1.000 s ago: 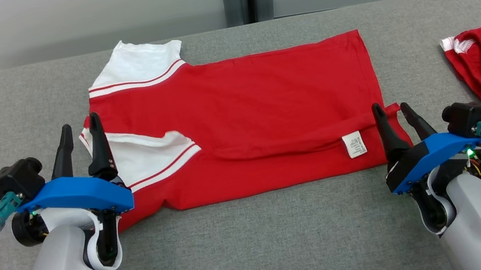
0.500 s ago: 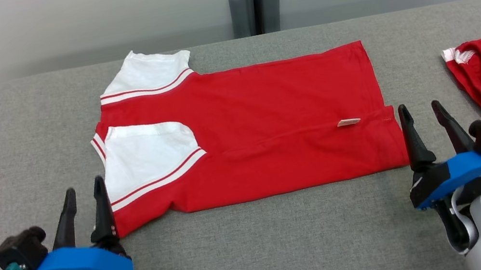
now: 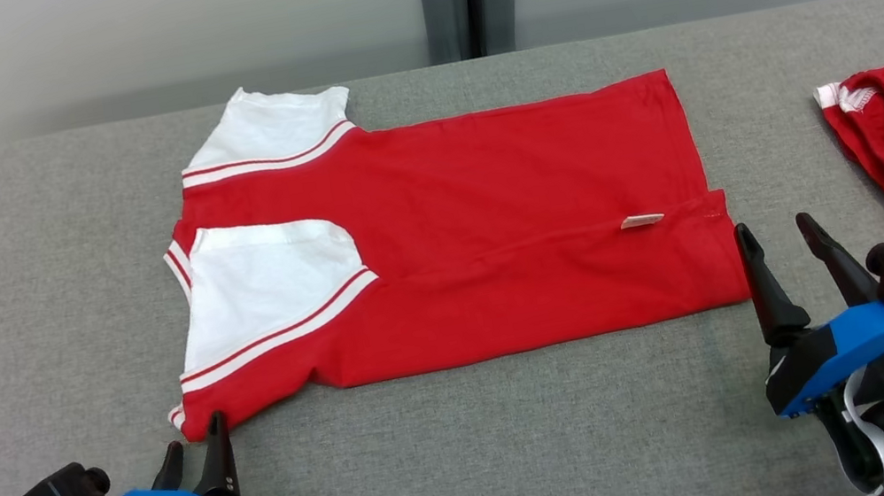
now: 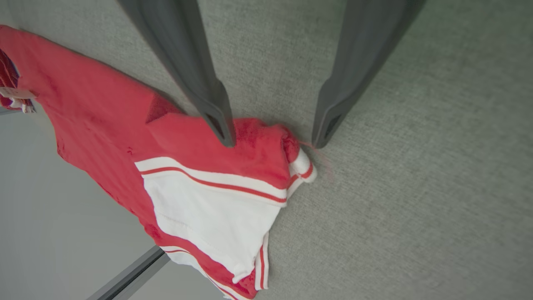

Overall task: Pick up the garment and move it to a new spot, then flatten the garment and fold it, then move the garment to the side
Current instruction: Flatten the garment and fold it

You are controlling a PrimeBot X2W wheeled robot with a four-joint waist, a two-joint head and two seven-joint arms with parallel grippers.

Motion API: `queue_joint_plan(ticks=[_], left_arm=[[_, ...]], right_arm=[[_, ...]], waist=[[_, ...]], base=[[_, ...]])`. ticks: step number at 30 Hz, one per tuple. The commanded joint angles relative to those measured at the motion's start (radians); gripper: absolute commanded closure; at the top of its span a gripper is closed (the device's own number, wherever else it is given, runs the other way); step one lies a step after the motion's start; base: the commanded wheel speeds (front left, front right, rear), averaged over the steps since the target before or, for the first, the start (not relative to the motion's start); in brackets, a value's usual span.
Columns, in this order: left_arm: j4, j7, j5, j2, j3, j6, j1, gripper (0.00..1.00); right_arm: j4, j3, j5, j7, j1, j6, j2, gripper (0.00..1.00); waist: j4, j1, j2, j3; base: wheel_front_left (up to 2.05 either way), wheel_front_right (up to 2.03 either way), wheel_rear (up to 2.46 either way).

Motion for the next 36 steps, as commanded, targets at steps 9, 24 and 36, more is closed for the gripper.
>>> queue_joint_plan(ticks=[9,24,36], left_arm=[[0.069,-0.028,-0.03,-0.011,0.04,0.001,-0.077,1.0],[0.077,-0.169,0.029,-0.005,0.021,-0.046,-0.108,1.0],[-0.134,-0.167,0.059,0.035,0.003,-0.034,-0.032,1.0]], right_arm=[[0.022,0.012,-0.002,0.057,-0.024,0.0,-0.002,0.0],[0.276,0.044,0.08,0.084,-0.117,0.0,-0.002,0.82],[0.222,-0.01,0.069,0.034,-0.091,0.0,-0.003,1.0]], waist=[[-0.029,0.0001,0.0,0.055],[0.015,0.0001,0.0,0.049],[0.007,0.0001,0.0,-0.023]], base=[[0.0,0.0,0.0],[0.0,0.0,0.0],[0.0,0.0,0.0]])
